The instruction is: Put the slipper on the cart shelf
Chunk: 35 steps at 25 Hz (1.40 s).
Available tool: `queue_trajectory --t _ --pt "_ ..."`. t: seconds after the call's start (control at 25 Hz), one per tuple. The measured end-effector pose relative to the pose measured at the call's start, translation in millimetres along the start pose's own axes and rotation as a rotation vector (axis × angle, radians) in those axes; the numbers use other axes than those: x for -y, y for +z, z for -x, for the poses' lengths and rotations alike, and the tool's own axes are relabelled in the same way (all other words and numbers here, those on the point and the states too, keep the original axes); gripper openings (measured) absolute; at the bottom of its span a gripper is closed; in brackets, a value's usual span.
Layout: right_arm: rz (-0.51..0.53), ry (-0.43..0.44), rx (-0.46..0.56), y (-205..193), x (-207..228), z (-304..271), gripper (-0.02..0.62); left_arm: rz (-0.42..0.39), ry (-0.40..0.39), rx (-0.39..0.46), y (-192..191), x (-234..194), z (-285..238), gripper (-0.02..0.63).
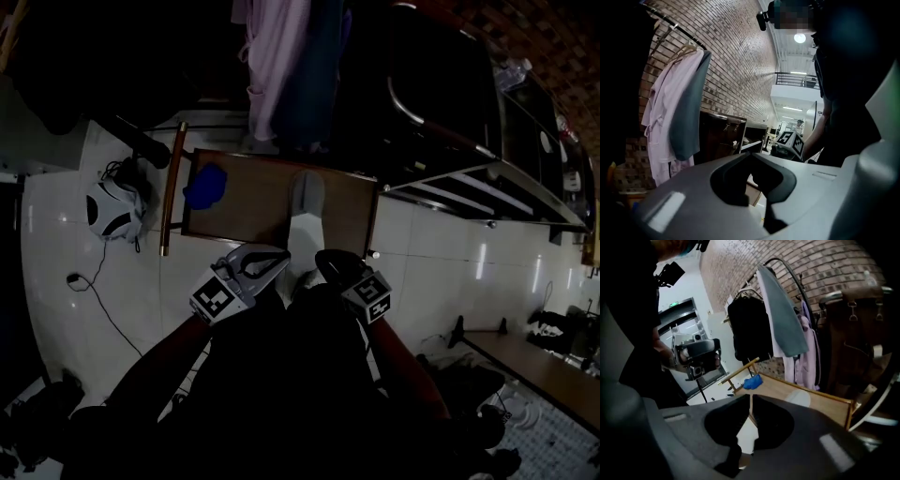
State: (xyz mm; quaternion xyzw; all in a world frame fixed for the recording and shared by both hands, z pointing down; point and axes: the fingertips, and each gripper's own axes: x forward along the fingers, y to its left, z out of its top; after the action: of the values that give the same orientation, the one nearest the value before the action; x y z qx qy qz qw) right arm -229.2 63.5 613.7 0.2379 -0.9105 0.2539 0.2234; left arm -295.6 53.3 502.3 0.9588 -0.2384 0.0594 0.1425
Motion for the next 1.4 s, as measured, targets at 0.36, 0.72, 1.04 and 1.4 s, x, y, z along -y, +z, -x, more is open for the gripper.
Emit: queue_trajectory --t 0.36,0.72,1.04,1.4 --pt "-0.223 -0.062 -0.206 -86 67 -47 0.148 0.017 0.005 -0.007 -15 -26 -14 0.006" --pt "-0.633 -0.062 -0.312 -156 127 -85 0.201 0.096 0.066 -0.035 -43 -22 -29 0.006" --pt "-0.746 0.019 -0.357 -175 126 -101 0.181 0.144 0.102 -0.048 -56 -12 -20 0.006" --pt "-0.776 0.029 -0.213 -150 118 -90 0.063 0.132 0.144 -0.057 -57 -17 -6 0.006"
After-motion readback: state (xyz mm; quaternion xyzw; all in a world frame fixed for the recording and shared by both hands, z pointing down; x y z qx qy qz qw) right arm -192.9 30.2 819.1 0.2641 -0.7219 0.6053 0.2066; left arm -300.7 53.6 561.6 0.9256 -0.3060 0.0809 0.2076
